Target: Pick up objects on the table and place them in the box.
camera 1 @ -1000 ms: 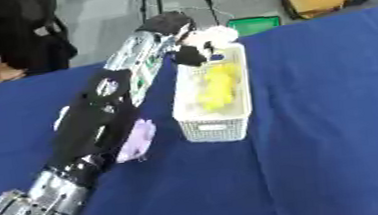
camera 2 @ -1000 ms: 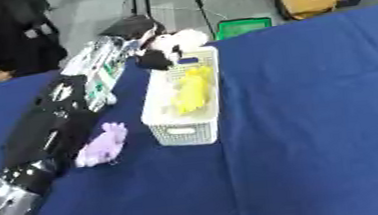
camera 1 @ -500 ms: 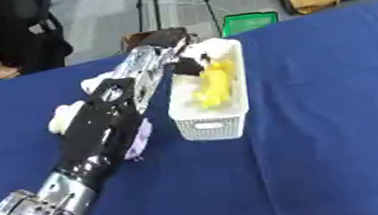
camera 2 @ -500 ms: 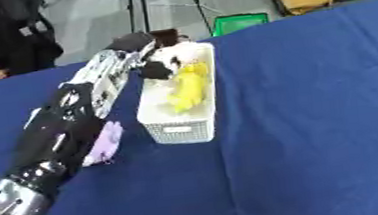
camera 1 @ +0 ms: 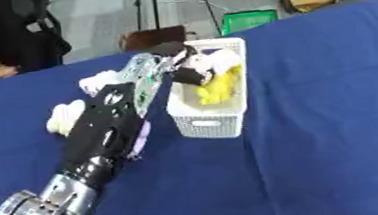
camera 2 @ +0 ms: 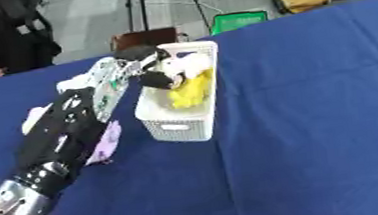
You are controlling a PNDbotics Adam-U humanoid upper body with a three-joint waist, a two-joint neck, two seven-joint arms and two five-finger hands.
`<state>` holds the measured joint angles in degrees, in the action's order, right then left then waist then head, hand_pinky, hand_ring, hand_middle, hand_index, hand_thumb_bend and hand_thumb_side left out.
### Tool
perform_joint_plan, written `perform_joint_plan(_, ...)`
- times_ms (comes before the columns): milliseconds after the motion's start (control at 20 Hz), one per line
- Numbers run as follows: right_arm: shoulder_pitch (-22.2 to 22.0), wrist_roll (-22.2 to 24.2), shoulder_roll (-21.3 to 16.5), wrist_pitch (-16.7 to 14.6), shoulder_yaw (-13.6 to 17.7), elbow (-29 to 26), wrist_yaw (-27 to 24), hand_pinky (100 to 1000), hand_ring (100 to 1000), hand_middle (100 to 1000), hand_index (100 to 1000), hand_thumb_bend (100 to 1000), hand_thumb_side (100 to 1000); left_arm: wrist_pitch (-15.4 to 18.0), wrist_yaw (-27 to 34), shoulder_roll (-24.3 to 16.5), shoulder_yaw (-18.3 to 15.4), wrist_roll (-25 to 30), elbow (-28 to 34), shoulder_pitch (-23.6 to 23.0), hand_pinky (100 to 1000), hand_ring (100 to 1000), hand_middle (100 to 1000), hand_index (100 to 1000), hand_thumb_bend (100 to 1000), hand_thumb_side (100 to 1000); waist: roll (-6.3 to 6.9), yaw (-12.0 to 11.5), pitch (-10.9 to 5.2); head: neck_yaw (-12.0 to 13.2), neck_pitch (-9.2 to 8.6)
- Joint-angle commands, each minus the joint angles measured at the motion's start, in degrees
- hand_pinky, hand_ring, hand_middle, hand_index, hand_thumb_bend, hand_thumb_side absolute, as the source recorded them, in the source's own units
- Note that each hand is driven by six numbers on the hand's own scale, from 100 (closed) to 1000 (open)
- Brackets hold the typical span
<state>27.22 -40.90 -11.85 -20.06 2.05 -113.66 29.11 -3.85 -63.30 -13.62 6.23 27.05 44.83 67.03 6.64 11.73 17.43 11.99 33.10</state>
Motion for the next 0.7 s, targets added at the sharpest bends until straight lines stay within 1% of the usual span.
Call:
perform_joint_plan(50,0.7,0.1,-0.4,0.0,-0.1,-0.9,-0.4,831,867,691,743,100,915,0.8,0.6,-0.5,-0.5,1.3,0.8,1.6,742,854,917,973,461,794,-0.38,0.0,-0.90,0.1,-0.49)
perform_joint_plan(250,0.7,0.1,-0.5,0.0,-0.1,-0.9,-0.4,831,867,691,743,100,915,1.3,0.6,-0.6,-0.6,1.7,1.1,1.6,754,861,925,977,481,795,-0.46,0.0,-0.88,0.2,-0.46)
perform_joint_plan(350,0.5,0.1,-0.4,0.1,-0.1,-0.9,-0.4,831,867,691,743,100,913,1.5,0.8,-0.8,-0.4,2.4,1.6,1.8,753,857,916,975,472,791,-0.61,-0.2,-1.05,0.1,-0.11)
perform_joint_plan(550,0.0,0.1,-0.4,0.3,-0.1,-0.9,-0.5,831,867,690,742,100,911,1.4,0.7,-1.5,0.4,5.0,3.3,2.3,765,868,922,980,460,778,-0.72,-0.8,-1.56,-0.2,0.50)
perform_joint_plan(700,-0.1,0.2,-0.4,0.4,-0.1,-0.9,-0.5,831,867,690,742,100,911,1.0,-0.1,-1.8,0.9,7.2,4.6,2.5,779,880,932,993,479,757,-0.75,-1.0,-1.84,-0.2,0.56)
